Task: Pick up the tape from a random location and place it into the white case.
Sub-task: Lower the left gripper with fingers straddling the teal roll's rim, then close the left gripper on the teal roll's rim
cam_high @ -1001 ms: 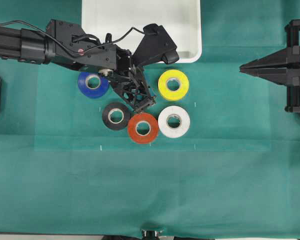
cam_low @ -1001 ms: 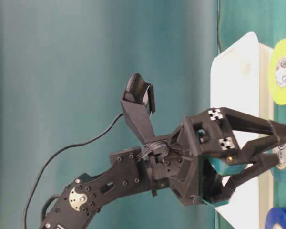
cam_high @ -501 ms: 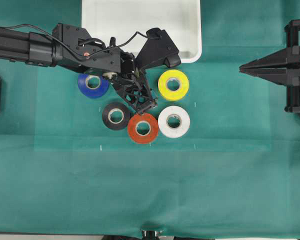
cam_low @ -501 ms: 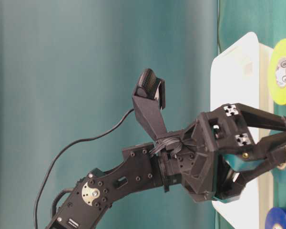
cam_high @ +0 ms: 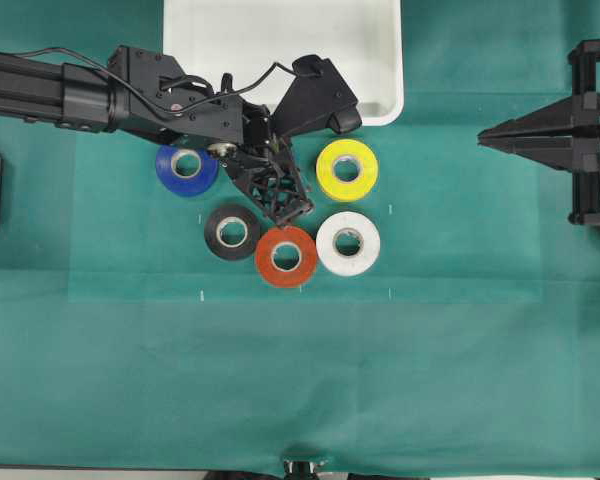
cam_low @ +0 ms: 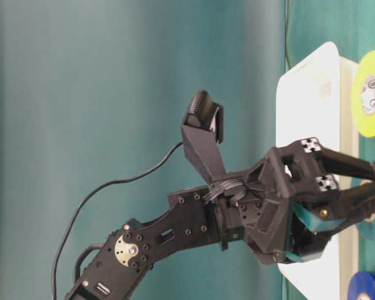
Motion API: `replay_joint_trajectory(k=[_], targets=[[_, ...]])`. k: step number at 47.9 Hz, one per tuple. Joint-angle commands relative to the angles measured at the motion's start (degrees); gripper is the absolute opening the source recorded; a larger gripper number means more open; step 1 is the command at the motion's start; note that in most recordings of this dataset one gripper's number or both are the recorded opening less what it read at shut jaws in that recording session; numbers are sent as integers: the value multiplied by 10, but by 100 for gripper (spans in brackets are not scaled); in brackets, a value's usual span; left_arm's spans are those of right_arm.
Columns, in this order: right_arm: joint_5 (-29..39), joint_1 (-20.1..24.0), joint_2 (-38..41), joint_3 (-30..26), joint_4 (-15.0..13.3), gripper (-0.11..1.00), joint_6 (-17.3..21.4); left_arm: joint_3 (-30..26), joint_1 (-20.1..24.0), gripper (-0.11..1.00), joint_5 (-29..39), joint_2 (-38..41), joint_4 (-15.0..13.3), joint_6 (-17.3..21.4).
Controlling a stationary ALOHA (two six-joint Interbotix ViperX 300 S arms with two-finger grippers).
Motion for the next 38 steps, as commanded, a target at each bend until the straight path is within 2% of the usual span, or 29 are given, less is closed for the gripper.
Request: replay_joint_trajectory(k=[1,3,5,38], targets=[[-2,-1,4,-7,-1,0,-1,-7,-2,39,-3,-10,1,3],[-2,-1,4,-9,-1,0,-1,-8,-3,26,-2,-10,1,3],[-2,-1,4,-9,-1,0,-1,-9,-4,21,-2,-9,1,3],[0,-1,4,-9,-1,0,0,-37,-18,21,18,-30,1,5]])
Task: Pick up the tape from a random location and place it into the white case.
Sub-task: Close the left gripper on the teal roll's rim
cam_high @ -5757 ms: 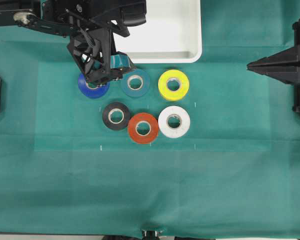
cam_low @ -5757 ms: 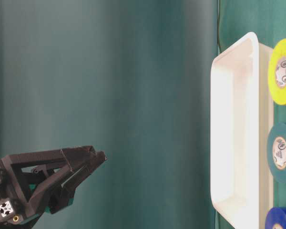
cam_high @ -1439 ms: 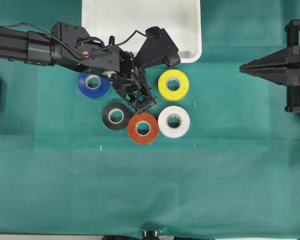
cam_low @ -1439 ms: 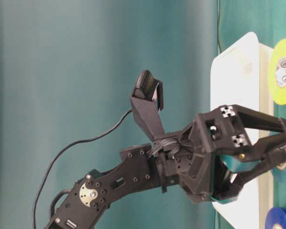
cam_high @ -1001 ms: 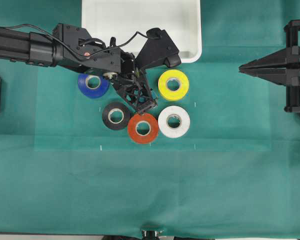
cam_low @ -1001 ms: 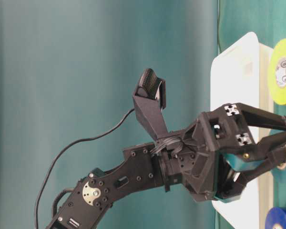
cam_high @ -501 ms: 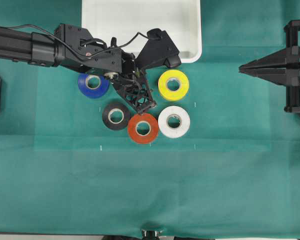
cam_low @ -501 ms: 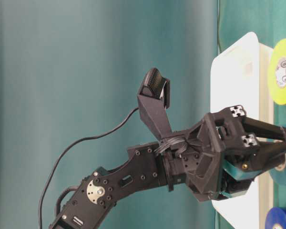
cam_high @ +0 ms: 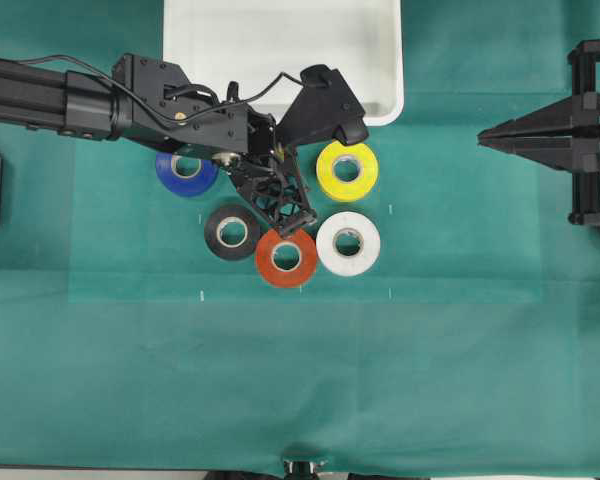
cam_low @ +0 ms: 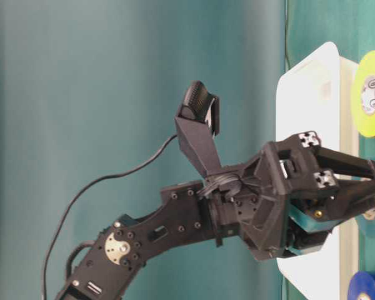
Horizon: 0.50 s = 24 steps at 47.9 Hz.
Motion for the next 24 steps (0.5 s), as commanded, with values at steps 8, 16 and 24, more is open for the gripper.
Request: replay_joint_trajectory(k=[8,16,24], targets=[[0,-1,3,-8,-1,0,1,-22,-3,21,20,-58,0,6],[0,-1,4,-10,-1,0,1,-35,-3,21,52,-79,1,15],[0,-1,3,-10,-1,0,1,-53,-3,21,83,-100,4,23]])
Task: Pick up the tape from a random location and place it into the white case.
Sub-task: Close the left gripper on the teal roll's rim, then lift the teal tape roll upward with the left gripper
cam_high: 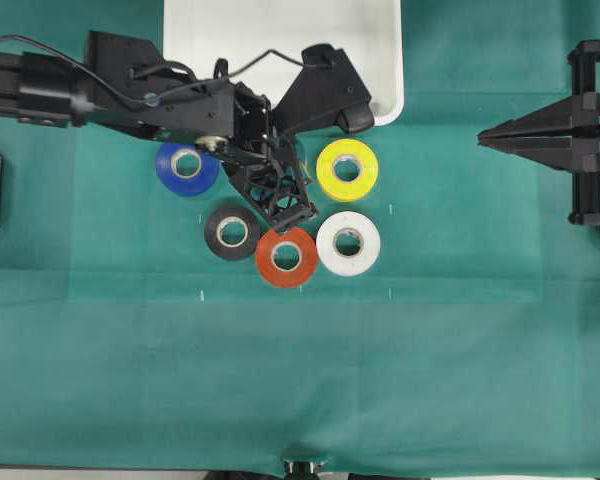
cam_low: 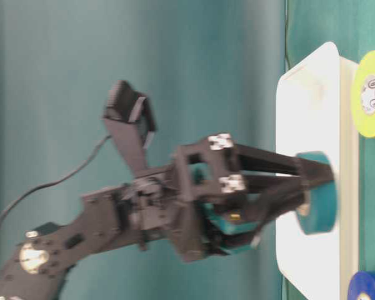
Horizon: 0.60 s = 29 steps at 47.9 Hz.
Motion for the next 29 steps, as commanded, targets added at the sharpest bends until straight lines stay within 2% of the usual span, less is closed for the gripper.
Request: replay_joint_trajectory(k=[1,29], targets=[[-2,-1,4,-10,-1,0,1,-22,-1,21,16,-33,3,5],[-2,-1,3,-10,-1,0,-1,-109,-1,21,128,-91,4,39]])
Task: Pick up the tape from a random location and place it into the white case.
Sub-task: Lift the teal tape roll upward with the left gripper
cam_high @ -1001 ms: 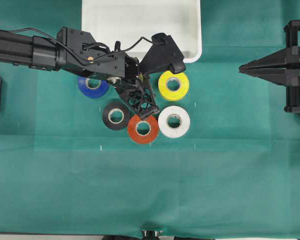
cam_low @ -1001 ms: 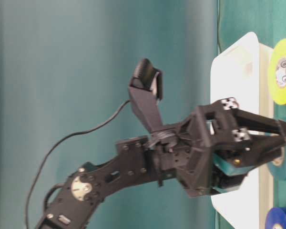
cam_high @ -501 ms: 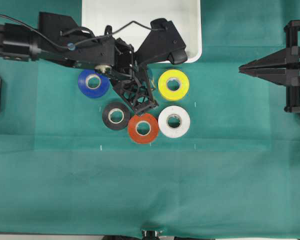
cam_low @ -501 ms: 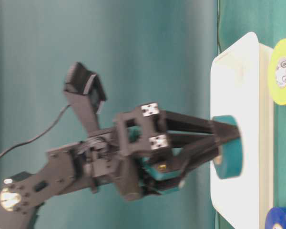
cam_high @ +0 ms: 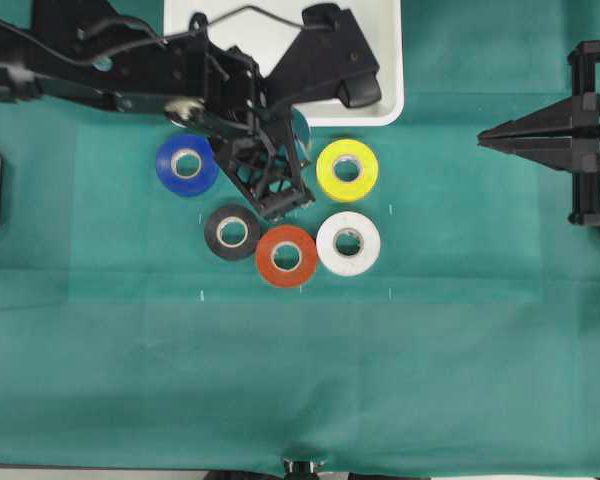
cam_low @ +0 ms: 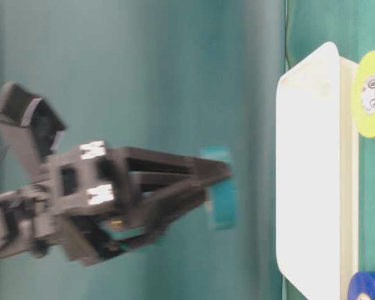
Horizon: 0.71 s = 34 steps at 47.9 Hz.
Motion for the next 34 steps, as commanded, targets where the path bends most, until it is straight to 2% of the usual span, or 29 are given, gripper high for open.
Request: replay_joint_trajectory(k=[1,19,34], targets=[[-4,-1,3,-9,-1,0,-1,-32,-1,21,19,-34,4,2],[-3,-2,4,-9,-1,0,-1,-106,-10,21,116,-50,6,4],[-3,-2,4,-9,-1,0,-1,-127,-16,21,128,-50,6,11]])
